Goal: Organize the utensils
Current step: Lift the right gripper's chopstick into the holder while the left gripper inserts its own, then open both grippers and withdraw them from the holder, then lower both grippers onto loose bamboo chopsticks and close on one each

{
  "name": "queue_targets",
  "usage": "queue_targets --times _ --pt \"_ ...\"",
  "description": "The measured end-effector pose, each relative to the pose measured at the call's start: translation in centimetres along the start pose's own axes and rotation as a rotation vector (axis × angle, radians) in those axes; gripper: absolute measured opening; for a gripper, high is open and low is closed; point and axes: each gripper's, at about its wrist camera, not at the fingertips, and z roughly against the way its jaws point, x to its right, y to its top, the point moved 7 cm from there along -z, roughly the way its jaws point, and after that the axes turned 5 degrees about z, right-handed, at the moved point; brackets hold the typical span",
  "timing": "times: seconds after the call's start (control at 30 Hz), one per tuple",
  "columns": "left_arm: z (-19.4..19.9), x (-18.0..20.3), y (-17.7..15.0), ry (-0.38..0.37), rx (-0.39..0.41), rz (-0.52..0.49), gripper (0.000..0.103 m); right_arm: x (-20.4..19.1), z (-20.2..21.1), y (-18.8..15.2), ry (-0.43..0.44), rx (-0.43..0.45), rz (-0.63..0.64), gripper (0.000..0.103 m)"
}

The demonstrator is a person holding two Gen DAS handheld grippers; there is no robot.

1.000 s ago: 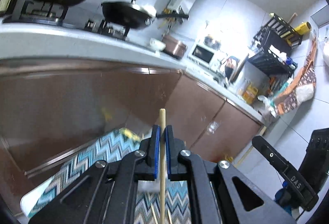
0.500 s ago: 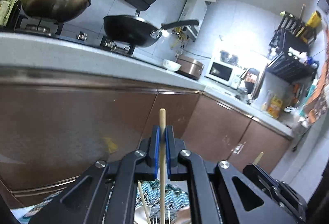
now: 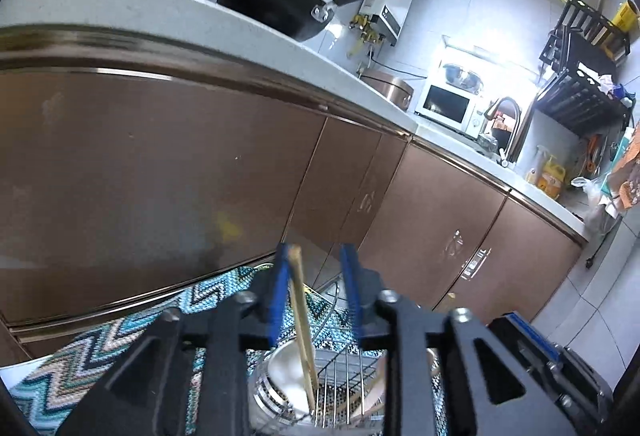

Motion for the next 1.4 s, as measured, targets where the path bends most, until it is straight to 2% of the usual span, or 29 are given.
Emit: queue_targets --times 0.1,0.23,0.57,0.83,1.17,1.4 --pt "2.1 -0.3 0.4 0.002 -0.021 -0.010 0.035 0.0 2.1 0.7 -0.013 0.015 -0.009 0.017" --pt "5.2 -0.9 1.0 0.006 -0.063 -0.023 0.037 -0.6 5.2 1.5 -0.034 0.023 -0.014 0.019" --pt "14.5 -1.9 2.1 -0.012 -0.105 -0.050 0.037 -3.3 12.2 1.4 -0.051 -0.002 -0.034 0.020" --pt "20.4 -2.3 1.4 -0.007 -0.137 -0.075 0.037 -5.7 17.5 2.0 -0.055 0.006 -0.007 0.020" --pt "25.3 -1.9 0.5 -0.011 -0.165 -0.089 0.037 -8.2 23.0 3.3 -0.060 0.048 0.026 0.024" --pt "26.3 -1.6 0.0 -0.052 -0.229 -0.099 0.037 -8.8 25.2 3.5 -0.068 0.059 0.034 0.026"
